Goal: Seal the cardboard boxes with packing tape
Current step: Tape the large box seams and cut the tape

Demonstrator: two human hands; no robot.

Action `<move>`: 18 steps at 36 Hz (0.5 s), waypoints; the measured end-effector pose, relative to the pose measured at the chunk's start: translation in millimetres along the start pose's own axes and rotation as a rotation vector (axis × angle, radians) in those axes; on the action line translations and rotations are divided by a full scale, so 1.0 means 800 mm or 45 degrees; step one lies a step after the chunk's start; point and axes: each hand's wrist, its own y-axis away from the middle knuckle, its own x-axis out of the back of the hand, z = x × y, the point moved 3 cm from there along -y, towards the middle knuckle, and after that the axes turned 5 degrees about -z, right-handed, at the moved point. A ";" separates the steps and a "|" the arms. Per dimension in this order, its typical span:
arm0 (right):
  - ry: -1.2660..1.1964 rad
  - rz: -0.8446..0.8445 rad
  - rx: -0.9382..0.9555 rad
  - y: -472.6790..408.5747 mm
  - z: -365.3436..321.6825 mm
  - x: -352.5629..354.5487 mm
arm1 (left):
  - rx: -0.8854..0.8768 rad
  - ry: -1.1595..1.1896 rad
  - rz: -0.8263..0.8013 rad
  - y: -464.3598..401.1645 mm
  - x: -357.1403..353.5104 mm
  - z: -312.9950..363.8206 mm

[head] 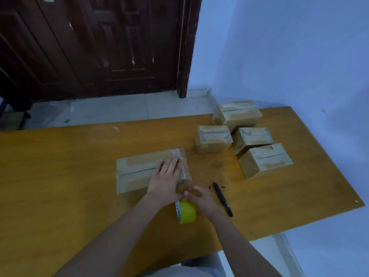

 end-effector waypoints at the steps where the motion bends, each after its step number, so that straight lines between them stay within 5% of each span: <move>1: -0.001 0.003 0.008 0.001 0.000 0.000 | -0.024 0.037 -0.018 -0.001 -0.001 -0.004; 5: 0.041 0.067 0.021 0.005 0.007 -0.002 | -0.077 0.293 -0.035 -0.007 0.000 -0.019; 11: 0.328 0.227 0.218 0.021 0.021 -0.004 | -0.008 0.086 0.236 -0.005 -0.005 -0.009; 18: 0.131 0.315 0.155 0.037 0.020 0.014 | -0.199 0.004 0.439 -0.012 -0.016 -0.031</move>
